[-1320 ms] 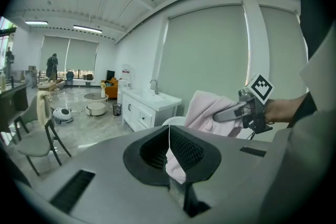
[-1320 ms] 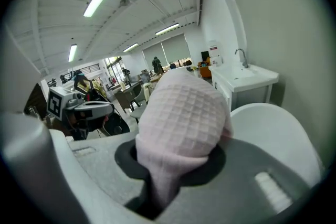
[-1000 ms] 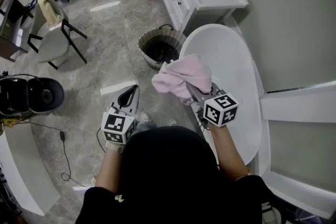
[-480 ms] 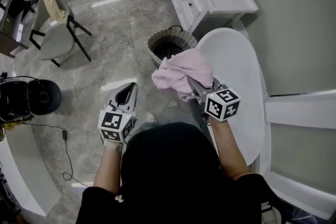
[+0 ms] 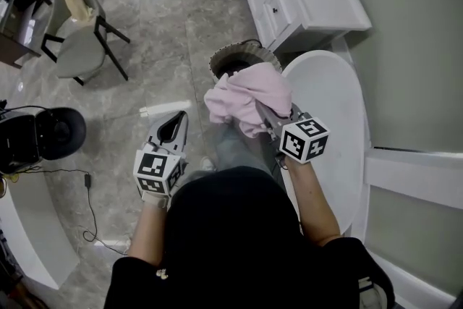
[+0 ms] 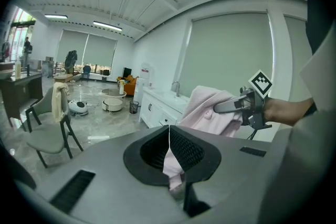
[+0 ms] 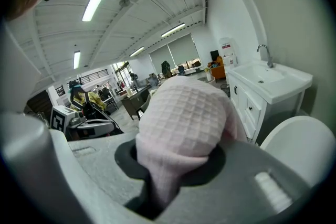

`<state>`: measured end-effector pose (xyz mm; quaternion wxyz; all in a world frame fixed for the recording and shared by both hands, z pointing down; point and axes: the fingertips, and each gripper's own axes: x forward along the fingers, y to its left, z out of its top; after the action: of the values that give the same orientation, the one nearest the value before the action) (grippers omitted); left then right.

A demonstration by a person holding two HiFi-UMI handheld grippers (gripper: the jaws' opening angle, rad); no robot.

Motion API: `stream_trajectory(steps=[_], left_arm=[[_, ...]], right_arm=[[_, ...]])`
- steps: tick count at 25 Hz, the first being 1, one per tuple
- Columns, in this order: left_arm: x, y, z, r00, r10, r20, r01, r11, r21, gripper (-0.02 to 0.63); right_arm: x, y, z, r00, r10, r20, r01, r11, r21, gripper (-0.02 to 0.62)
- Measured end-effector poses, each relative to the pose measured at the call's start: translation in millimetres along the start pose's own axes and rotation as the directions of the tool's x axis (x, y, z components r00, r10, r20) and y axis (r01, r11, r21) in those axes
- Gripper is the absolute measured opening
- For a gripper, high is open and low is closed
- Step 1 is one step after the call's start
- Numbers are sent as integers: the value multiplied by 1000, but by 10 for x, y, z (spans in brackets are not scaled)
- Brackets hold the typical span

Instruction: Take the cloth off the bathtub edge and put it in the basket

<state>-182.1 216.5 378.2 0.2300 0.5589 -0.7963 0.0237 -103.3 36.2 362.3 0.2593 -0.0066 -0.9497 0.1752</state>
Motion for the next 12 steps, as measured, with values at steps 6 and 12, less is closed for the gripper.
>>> stream_trajectory(steps=[6,12], left_arm=[[546,331,231,999,40,-22,-41,999,-12,14],[1134,546,617,996,85,-35,-86,996,-20,14]], right_arm=[[525,-438,320,999,42,-31,-42,999,4,91],[982,-926,771,994,96,-56,-96,995,8,91]])
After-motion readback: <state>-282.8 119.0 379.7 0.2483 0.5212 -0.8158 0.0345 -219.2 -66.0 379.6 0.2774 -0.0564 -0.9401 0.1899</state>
